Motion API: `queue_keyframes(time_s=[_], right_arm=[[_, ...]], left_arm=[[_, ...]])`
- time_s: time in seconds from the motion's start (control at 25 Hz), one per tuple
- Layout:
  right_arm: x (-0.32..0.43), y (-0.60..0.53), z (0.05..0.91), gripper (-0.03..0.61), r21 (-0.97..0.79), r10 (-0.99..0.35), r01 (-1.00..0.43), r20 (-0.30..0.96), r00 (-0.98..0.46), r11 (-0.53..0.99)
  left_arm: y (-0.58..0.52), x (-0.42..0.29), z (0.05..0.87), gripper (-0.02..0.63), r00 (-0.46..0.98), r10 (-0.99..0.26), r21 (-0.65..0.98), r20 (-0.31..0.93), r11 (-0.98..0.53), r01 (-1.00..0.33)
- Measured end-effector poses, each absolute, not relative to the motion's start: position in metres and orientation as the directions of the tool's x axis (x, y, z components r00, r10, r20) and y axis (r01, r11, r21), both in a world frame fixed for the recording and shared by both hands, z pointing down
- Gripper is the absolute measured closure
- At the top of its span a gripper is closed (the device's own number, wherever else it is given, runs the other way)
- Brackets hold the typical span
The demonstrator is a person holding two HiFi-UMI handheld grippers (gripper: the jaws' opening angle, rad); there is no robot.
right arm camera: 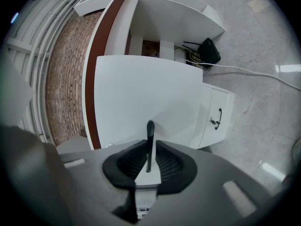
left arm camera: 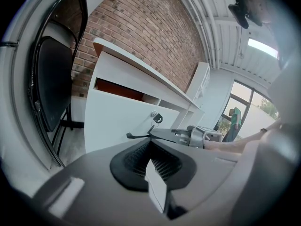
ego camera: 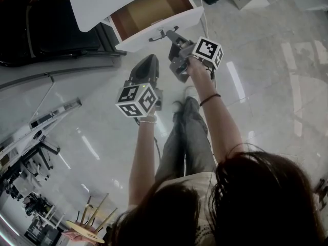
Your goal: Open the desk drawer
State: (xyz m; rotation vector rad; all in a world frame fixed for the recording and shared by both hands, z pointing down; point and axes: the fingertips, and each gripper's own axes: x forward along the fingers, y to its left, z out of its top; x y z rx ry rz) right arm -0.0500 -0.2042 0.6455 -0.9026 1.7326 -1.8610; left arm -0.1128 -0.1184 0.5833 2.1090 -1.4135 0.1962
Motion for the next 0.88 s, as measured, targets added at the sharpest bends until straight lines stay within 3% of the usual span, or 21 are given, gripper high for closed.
queue_keyframes(time_s=[0.56,0.88], right_arm=[[-0.041,-0.195,0.644,0.494,-0.983,-0.709,-0.133,0.184,-0.681,-0.128],[-0.036,-0.186,0.618,0.495,-0.962,-0.690,-0.268,0.223,-0.689,-0.043]], left_arm=[[-0.117,-0.108,0.581,0.621,0.433,-0.794,0.398,0.427,-0.265,-0.878],[-0.114,-0.106,0.568,0.620,0.439,-0.793,0.405,0.423,-0.268,-0.874]])
